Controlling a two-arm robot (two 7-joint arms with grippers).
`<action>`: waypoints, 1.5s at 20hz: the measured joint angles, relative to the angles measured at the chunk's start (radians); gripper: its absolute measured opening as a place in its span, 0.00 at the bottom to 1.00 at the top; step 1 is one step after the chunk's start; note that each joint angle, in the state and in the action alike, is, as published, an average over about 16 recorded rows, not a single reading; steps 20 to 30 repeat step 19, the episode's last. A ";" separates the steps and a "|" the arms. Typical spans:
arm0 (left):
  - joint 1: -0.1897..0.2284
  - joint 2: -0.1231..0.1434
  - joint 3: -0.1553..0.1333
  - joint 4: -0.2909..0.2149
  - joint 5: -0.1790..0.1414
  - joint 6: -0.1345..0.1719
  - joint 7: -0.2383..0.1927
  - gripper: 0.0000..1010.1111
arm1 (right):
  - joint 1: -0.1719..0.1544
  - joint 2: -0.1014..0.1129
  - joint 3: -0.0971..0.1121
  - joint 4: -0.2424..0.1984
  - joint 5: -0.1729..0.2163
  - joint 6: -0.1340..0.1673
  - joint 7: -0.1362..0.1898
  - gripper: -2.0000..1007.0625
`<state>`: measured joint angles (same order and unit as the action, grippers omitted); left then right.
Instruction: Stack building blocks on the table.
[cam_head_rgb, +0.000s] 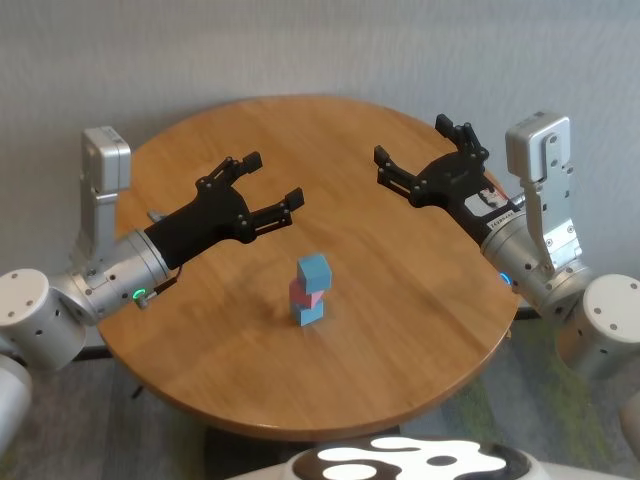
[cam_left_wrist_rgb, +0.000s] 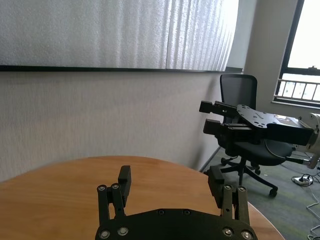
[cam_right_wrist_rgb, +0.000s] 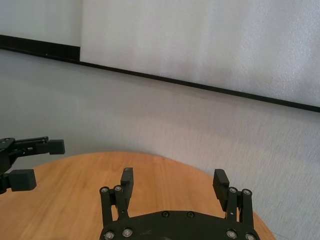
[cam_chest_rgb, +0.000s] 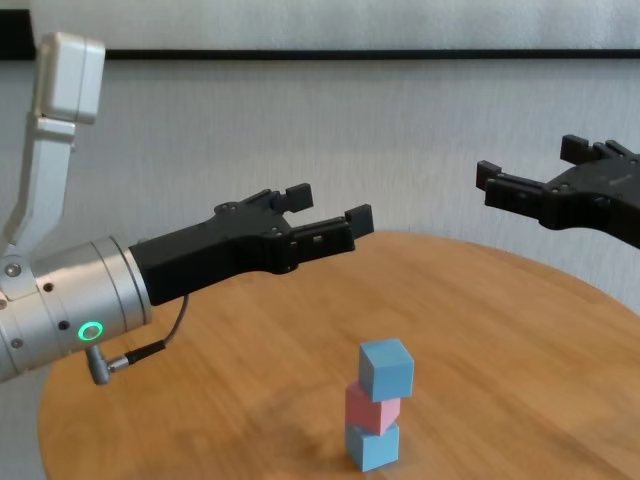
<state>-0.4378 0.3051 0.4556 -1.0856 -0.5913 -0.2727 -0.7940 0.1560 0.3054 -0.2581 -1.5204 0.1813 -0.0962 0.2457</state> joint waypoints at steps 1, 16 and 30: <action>0.001 0.001 0.001 -0.002 0.001 0.003 0.001 0.99 | 0.000 0.000 0.000 0.000 0.000 0.001 0.000 1.00; -0.013 -0.007 0.002 0.020 -0.001 -0.012 -0.014 0.99 | 0.004 -0.001 -0.001 0.007 0.001 -0.003 -0.005 1.00; -0.014 -0.008 0.003 0.021 -0.002 -0.013 -0.015 0.99 | 0.005 -0.002 -0.001 0.008 0.001 -0.004 -0.005 1.00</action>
